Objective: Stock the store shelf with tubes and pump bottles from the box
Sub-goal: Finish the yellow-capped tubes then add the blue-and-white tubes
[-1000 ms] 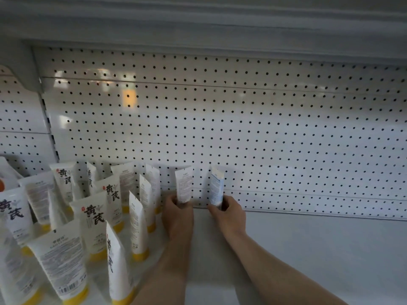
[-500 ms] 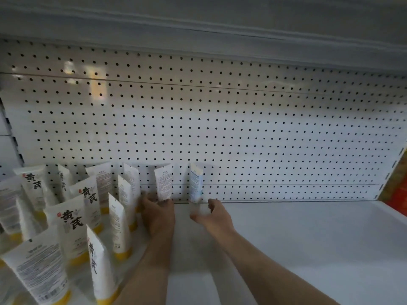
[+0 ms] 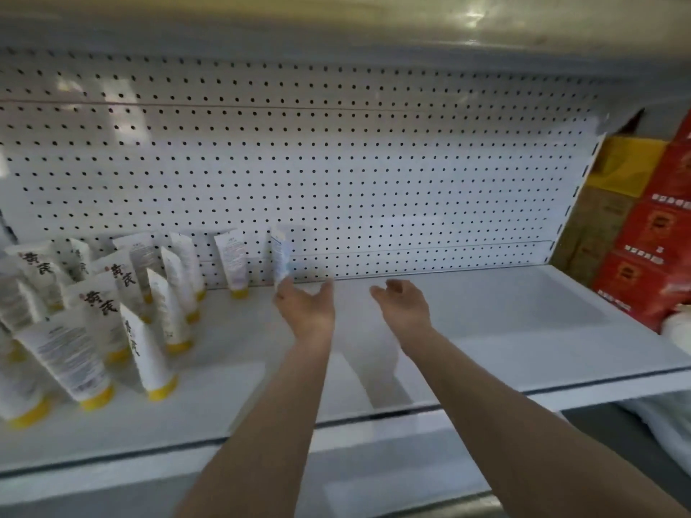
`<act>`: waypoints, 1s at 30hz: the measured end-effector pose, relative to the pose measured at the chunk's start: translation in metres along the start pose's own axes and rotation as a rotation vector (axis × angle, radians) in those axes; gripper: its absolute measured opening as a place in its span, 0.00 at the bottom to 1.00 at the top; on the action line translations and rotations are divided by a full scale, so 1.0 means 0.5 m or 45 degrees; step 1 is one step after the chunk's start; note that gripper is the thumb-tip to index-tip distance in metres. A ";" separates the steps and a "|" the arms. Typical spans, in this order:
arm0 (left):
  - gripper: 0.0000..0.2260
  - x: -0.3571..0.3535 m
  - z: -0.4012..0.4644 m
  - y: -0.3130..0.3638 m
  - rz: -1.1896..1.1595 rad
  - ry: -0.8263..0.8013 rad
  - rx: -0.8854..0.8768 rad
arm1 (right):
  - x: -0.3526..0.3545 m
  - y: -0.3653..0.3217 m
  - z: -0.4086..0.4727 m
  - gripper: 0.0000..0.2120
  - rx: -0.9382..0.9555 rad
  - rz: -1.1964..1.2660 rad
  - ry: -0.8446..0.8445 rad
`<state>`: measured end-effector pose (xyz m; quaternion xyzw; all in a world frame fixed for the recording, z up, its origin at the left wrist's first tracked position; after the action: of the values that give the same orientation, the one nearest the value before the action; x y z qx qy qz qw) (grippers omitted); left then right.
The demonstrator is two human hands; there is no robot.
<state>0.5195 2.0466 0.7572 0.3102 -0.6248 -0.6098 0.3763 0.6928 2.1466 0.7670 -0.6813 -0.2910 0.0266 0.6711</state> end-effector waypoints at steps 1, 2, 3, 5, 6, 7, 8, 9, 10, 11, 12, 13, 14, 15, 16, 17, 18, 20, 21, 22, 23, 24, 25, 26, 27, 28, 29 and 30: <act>0.32 -0.037 -0.034 0.017 -0.057 -0.046 -0.030 | 0.043 0.006 -0.018 0.23 0.010 0.033 0.045; 0.31 -0.080 -0.070 0.026 -0.119 -0.097 -0.042 | 0.087 0.017 -0.037 0.22 0.012 0.064 0.083; 0.30 -0.123 -0.108 0.032 -0.174 -0.156 -0.033 | 0.130 0.030 -0.059 0.22 0.013 0.086 0.114; 0.29 -0.215 -0.197 0.035 -0.223 -0.280 -0.006 | 0.221 0.070 -0.106 0.21 0.010 0.105 0.177; 0.28 -0.259 -0.244 0.032 -0.227 -0.336 -0.003 | 0.267 0.095 -0.130 0.21 0.009 0.108 0.214; 0.28 -0.301 -0.291 0.026 -0.215 -0.384 -0.008 | 0.314 0.121 -0.155 0.21 0.005 0.106 0.256; 0.28 -0.339 -0.340 0.016 -0.194 -0.425 -0.015 | 0.359 0.152 -0.178 0.21 -0.014 0.102 0.305; 0.27 -0.371 -0.389 0.003 -0.174 -0.465 -0.009 | 0.402 0.185 -0.203 0.20 -0.037 0.098 0.353; 0.26 -0.400 -0.433 -0.016 -0.156 -0.510 0.008 | 0.441 0.222 -0.223 0.20 -0.073 0.093 0.396; 0.25 -0.423 -0.474 -0.038 -0.122 -0.548 0.024 | 0.475 0.262 -0.244 0.19 -0.114 0.084 0.429; 0.24 -0.441 -0.511 -0.060 -0.063 -0.569 0.021 | 0.504 0.305 -0.262 0.18 -0.160 0.073 0.447; 0.23 -0.457 -0.545 -0.081 -0.005 -0.582 -0.015 | 0.530 0.352 -0.282 0.18 -0.206 0.063 0.460; 0.21 -0.469 -0.576 -0.101 0.023 -0.594 -0.064 | 0.550 0.402 -0.302 0.17 -0.260 0.054 0.468; 0.19 -0.480 -0.608 -0.120 0.032 -0.612 -0.094 | 0.565 0.450 -0.327 0.17 -0.317 0.048 0.481; 0.18 -0.489 -0.640 -0.141 0.053 -0.629 -0.112 | 0.578 0.505 -0.351 0.17 -0.383 0.054 0.505; 0.17 -0.498 -0.670 -0.164 0.089 -0.654 -0.124 | 0.588 0.556 -0.376 0.16 -0.442 0.078 0.534; 0.17 -0.508 -0.698 -0.192 0.127 -0.696 -0.126 | 0.593 0.606 -0.401 0.15 -0.505 0.113 0.550; 0.16 -0.531 -0.746 -0.268 0.192 -0.835 -0.035 | 0.592 0.701 -0.448 0.11 -0.639 0.167 0.543; 0.17 -0.541 -0.767 -0.314 0.231 -0.904 0.057 | 0.590 0.741 -0.468 0.09 -0.710 0.164 0.530; 0.18 -0.550 -0.784 -0.365 0.295 -0.960 0.153 | 0.587 0.785 -0.485 0.08 -0.778 0.153 0.514; 0.18 -0.556 -0.800 -0.417 0.370 -1.007 0.243 | 0.584 0.825 -0.498 0.07 -0.832 0.142 0.500; 0.18 -0.560 -0.816 -0.467 0.438 -1.059 0.339 | 0.576 0.865 -0.511 0.06 -0.895 0.138 0.472; 0.18 -0.559 -0.834 -0.517 0.497 -1.107 0.441 | 0.565 0.904 -0.524 0.07 -0.971 0.110 0.420; 0.18 -0.556 -0.849 -0.572 0.551 -1.144 0.554 | 0.548 0.944 -0.538 0.08 -1.061 0.093 0.370; 0.17 -0.552 -0.865 -0.622 0.618 -1.177 0.657 | 0.532 0.983 -0.552 0.10 -1.137 0.078 0.317; 0.17 -0.549 -0.877 -0.669 0.689 -1.212 0.710 | 0.512 1.022 -0.567 0.13 -1.202 0.100 0.272; 0.18 -0.541 -0.889 -0.718 0.774 -1.240 0.760 | 0.489 1.058 -0.583 0.15 -1.256 0.145 0.219; 0.18 -0.534 -0.900 -0.757 0.835 -1.249 0.798 | 0.465 1.089 -0.599 0.16 -1.313 0.194 0.165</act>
<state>1.0144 2.0107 0.3438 -0.1145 -0.9331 -0.3238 0.1064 1.2096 2.0159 0.3723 -0.9427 -0.1736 -0.1135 0.2615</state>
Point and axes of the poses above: each hand's wrist, its own z-axis towards the middle knuckle, its own x-axis out of the back of the hand, y = z × x, the point moved 7 cm from there along z, towards the middle knuckle, and after that the axes turned 11 degrees about -y, right-handed, at the moved point
